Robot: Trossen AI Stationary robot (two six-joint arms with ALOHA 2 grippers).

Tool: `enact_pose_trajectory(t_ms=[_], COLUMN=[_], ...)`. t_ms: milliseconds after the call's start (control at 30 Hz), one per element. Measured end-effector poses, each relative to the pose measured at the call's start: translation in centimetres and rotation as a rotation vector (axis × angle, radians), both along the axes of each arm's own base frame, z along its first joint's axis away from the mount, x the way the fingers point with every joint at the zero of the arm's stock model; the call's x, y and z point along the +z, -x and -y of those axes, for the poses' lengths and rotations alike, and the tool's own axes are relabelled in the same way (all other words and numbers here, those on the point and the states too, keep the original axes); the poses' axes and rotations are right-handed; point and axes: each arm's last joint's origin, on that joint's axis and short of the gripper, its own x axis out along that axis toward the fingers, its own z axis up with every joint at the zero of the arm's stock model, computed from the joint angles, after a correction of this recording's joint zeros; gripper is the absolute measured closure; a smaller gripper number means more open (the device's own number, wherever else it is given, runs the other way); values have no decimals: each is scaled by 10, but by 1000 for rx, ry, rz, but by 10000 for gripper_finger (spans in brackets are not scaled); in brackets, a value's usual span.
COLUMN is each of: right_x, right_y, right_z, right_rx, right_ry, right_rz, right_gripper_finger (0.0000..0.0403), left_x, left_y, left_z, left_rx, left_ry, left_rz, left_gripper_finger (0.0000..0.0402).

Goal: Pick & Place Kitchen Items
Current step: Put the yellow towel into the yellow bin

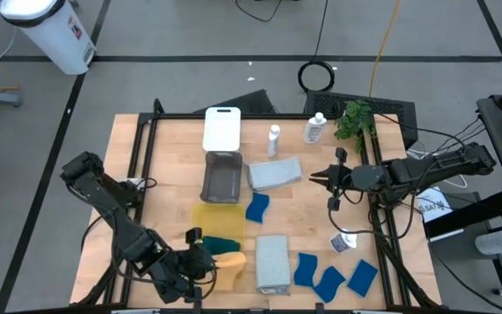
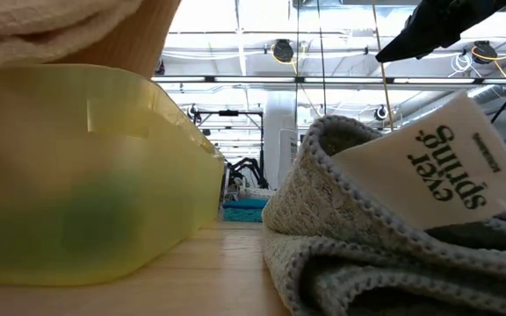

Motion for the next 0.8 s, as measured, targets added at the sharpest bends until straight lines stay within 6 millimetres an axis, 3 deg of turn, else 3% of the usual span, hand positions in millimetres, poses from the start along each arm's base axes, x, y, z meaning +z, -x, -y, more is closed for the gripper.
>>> enact_pose_trajectory(t_ms=[367, 600, 800], right_x=[0, 0, 0], right_y=[0, 0, 0], right_z=[0, 0, 0], right_rx=[0, 0, 0], right_ry=[0, 0, 0], right_rz=[0, 0, 0], right_gripper_finger=[385, 385, 385], left_x=[-3, -34, -47], left_y=[3, 1, -4], left_z=[-10, -26, -39], left_rx=[61, 110, 149], left_ry=[-190, -246, -259], left_rz=[16, -54, -89], left_gripper_finger=[380, 381, 378])
